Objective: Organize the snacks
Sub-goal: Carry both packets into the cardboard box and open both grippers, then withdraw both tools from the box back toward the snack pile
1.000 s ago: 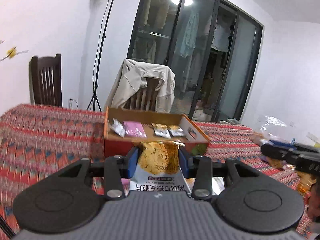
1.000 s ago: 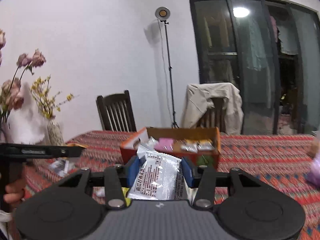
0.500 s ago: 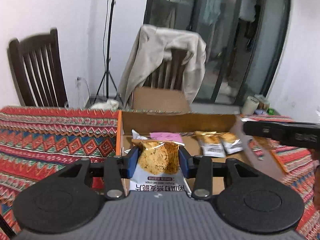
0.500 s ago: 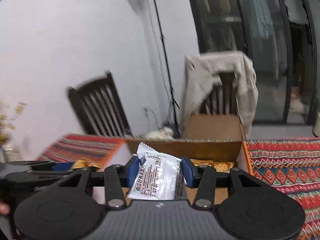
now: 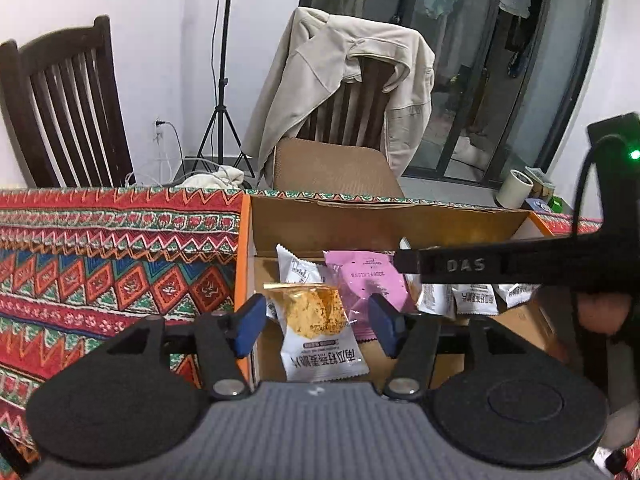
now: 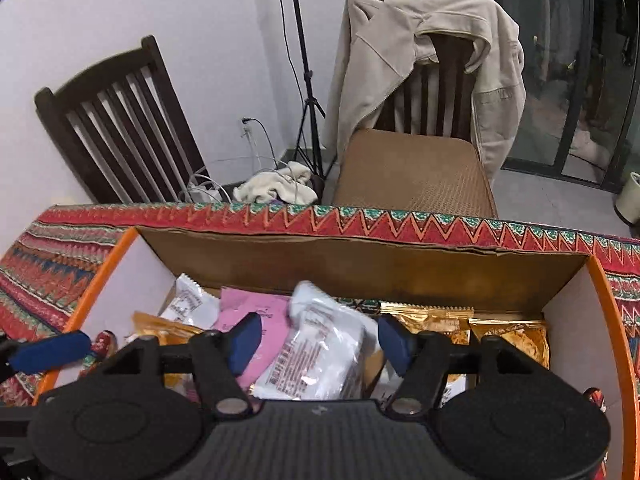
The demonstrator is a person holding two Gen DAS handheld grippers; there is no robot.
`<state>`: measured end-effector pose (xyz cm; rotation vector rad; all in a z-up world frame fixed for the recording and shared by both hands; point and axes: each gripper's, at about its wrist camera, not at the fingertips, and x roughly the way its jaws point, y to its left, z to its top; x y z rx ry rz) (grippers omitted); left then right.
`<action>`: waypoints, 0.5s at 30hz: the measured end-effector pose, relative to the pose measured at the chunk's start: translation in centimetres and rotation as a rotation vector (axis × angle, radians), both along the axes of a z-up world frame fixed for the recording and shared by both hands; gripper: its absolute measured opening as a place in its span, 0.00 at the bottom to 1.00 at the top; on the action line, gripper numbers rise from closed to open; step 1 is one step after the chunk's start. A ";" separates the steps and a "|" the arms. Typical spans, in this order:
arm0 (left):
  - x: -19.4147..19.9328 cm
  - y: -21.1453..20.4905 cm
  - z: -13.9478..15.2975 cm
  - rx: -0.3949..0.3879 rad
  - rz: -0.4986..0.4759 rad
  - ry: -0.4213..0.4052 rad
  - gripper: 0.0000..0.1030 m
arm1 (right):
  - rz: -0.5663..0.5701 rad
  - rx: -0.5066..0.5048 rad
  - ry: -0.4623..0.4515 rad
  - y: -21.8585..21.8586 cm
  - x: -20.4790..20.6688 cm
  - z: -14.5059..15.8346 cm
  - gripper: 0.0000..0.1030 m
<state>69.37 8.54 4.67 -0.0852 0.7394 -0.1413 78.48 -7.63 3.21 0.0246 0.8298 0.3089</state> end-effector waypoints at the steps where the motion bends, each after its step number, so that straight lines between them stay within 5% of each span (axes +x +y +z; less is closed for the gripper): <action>1: -0.3 0.0 0.3 0.009 -0.002 -0.005 0.58 | 0.005 0.007 -0.009 -0.1 -0.4 0.4 0.63; 6: -2.8 0.4 3.2 0.010 0.004 -0.020 0.60 | 0.033 0.001 -0.060 -1.7 -3.4 3.9 0.63; 15: -13.8 -0.5 13.0 0.030 -0.067 -0.157 0.84 | 0.058 0.011 -0.207 -7.4 -14.0 14.3 0.72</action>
